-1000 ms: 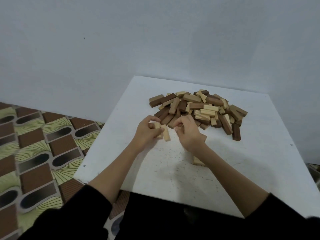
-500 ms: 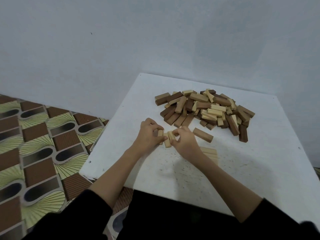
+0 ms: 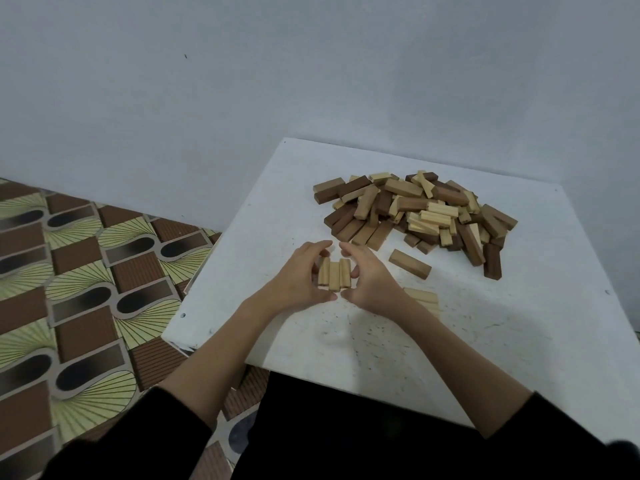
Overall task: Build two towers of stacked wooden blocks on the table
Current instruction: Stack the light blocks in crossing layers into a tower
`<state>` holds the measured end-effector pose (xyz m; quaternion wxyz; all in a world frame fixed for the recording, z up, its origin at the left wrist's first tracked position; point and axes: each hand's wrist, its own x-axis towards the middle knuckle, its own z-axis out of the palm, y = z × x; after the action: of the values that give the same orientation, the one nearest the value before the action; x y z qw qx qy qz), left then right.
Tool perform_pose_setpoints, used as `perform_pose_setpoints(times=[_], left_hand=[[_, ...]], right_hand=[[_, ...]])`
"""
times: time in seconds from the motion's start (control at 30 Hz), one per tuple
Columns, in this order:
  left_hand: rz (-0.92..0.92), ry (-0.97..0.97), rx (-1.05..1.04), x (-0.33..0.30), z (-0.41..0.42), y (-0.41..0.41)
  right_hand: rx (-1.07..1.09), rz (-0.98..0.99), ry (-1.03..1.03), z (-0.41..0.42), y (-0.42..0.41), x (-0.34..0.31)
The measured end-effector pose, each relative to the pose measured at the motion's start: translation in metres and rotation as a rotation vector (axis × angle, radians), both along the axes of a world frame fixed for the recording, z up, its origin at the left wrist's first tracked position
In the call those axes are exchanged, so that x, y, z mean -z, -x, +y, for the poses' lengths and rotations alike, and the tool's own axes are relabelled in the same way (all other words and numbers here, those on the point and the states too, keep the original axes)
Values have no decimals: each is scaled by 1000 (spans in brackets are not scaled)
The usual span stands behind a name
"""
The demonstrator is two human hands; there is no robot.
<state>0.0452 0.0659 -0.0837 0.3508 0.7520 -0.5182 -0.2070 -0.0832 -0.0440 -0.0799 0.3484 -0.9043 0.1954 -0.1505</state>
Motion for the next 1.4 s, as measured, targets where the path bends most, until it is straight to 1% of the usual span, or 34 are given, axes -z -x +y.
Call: perform_pose_setpoints(times=[0.1, 0.2, 0.33, 0.47, 0.63, 0.77, 1.03, 1.4], left_hand=[[23, 51, -20, 4, -2, 2], [66, 64, -31, 3, -3, 2], [134, 69, -35, 1, -5, 1], [179, 85, -50, 4, -3, -1], [240, 113, -53, 6, -2, -1], [247, 116, -48, 4, -1, -1], [228, 94, -44, 7, 1, -1], [254, 78, -33, 3, 2, -1]], right_hand=[[7, -58, 16, 1, -1, 3], [23, -95, 25, 2, -3, 5], [66, -119, 3, 3, -5, 8], [62, -160, 8, 7, -3, 12], [76, -163, 0, 9, 0, 13], [82, -165, -19, 11, -1, 14], [98, -154, -158, 11, 1, 10], [56, -157, -195, 9, 5, 6]])
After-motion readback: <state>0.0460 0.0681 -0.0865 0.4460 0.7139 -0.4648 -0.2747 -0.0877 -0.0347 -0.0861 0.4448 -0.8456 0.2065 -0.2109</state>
